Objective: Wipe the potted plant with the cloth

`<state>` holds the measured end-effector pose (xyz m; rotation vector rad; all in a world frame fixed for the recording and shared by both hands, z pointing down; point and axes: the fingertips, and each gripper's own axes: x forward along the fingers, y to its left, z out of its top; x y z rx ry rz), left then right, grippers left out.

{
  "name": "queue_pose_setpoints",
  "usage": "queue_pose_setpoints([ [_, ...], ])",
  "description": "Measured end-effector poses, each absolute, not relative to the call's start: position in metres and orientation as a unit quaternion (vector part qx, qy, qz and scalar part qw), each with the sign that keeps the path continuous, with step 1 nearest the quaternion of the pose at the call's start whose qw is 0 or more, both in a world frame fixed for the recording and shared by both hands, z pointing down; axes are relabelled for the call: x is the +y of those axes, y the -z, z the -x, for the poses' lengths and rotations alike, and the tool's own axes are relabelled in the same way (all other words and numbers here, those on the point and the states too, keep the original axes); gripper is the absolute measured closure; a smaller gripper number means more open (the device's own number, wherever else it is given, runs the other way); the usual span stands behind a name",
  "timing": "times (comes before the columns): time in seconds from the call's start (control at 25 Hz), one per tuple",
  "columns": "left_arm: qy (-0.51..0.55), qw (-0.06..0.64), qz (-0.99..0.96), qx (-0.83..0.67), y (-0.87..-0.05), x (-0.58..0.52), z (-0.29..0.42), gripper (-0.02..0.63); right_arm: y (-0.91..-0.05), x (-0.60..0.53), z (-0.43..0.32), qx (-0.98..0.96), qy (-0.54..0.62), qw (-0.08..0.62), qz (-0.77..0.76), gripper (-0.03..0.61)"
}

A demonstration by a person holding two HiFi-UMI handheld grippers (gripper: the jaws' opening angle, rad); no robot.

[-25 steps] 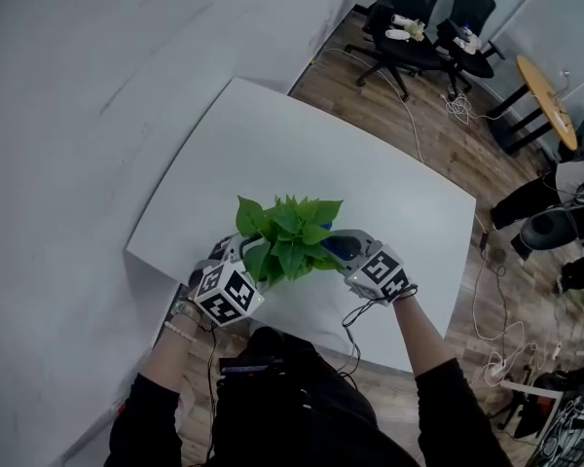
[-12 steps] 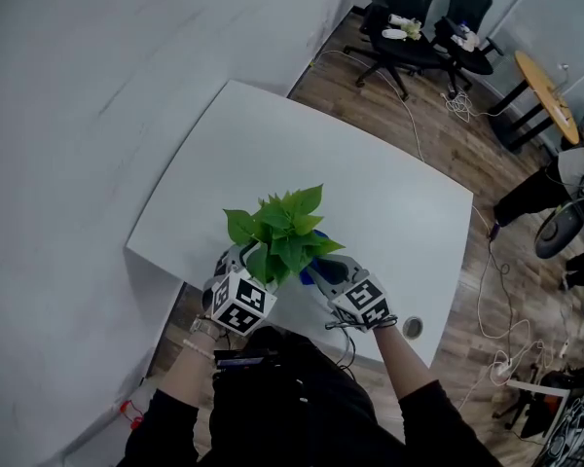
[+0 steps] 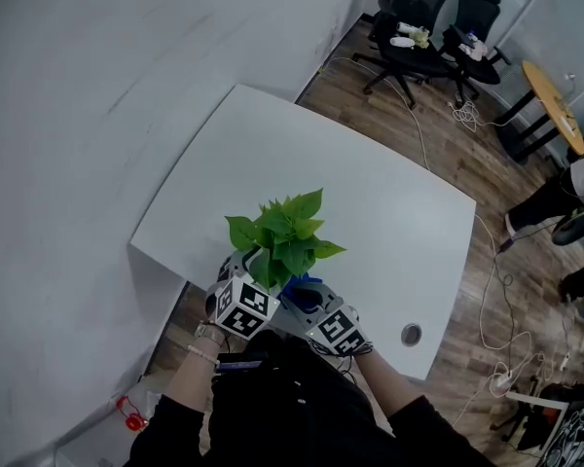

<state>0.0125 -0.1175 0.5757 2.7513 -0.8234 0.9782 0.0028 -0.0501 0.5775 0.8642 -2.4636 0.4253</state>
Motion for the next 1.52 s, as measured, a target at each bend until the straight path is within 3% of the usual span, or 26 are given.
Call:
queue_pose_setpoints([
  [0.52, -0.324, 0.054, -0.91, -0.252, -0.574, -0.114, -0.006, 0.267, -0.564, -0.086, -0.081, -0.864, -0.192, 0.212, -0.413, 0.503],
  [0.84, -0.33, 0.048, -0.918, -0.216, -0.574, -0.113, -0.001, 0.272, -0.541, -0.142, -0.134, -0.867, -0.132, 0.255, -0.407, 0.503],
  [1.52, -0.333, 0.07, -0.912, -0.23, -0.57, -0.107, 0.001, 0.284, -0.547, -0.166, -0.066, -0.913, -0.029, 0.371, -0.165, 0.503],
])
